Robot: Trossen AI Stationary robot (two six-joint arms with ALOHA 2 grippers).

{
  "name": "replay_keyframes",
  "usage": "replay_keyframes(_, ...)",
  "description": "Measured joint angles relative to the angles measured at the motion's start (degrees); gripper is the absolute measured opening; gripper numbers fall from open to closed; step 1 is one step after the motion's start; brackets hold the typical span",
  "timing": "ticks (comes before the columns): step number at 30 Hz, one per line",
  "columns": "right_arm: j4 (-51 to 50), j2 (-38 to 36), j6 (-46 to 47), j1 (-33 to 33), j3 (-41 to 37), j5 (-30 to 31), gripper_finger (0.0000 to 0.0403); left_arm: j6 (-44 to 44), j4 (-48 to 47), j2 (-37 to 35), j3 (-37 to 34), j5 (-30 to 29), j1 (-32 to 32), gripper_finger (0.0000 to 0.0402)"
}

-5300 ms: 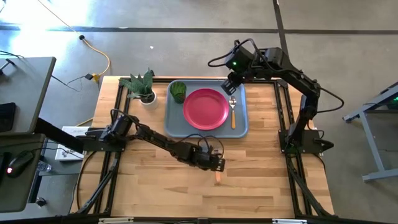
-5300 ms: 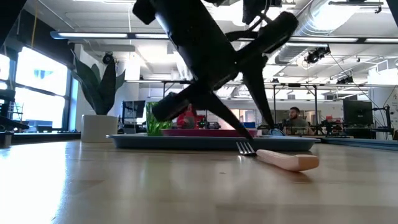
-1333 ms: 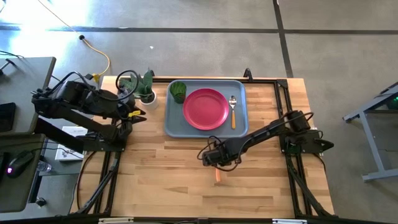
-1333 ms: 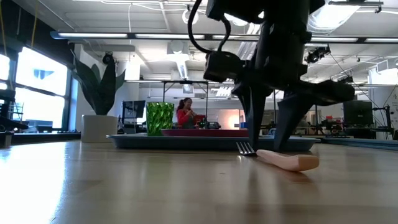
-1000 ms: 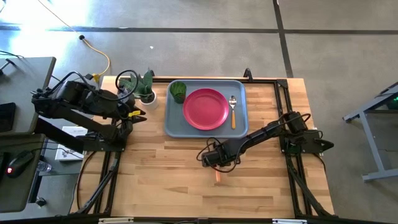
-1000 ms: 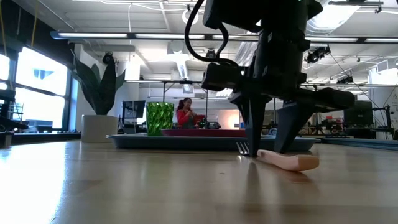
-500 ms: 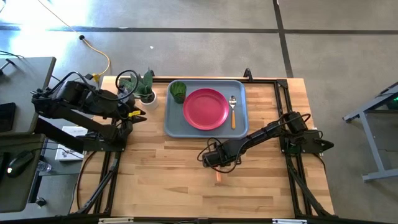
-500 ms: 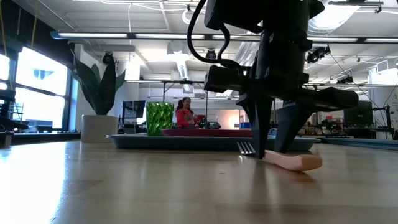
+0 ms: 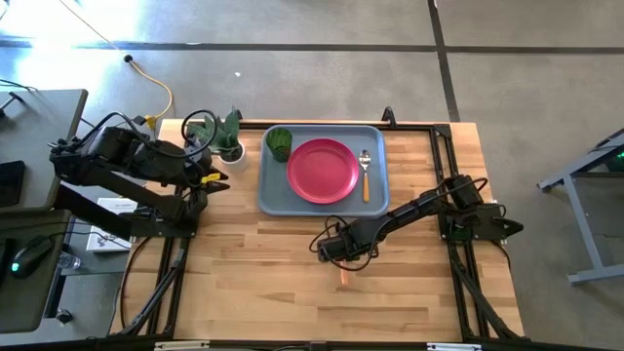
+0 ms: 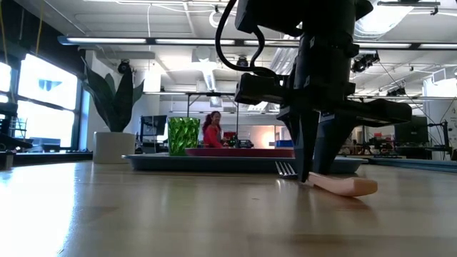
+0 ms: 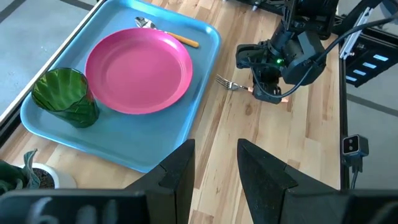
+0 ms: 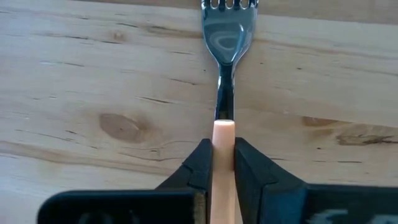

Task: Pick and place plate/cup/fork/spoon on tray
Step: Put the orange fork on the gray tray

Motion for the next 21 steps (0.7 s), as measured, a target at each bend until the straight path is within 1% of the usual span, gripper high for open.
replay_keyframes(7, -0.2, -1.1, -1.4, 0.04, -0.2, 0.22, 0.0025, 0.08, -0.02, 0.0, 0.0, 0.0, 0.02, 0.011)
replay_keyframes(11, -0.47, -2.2, -1.45, 0.04, -0.26, 2.19, 0.0025, 0.08, -0.02, 0.01, 0.0, 0.0, 0.0, 0.011)
replay_keyframes(21, -0.25, -4.16, -2.38, 0.04, -0.22, 3.63, 0.0024, 1.59, -0.02, 0.0, 0.0, 0.01, 0.01, 0.011)
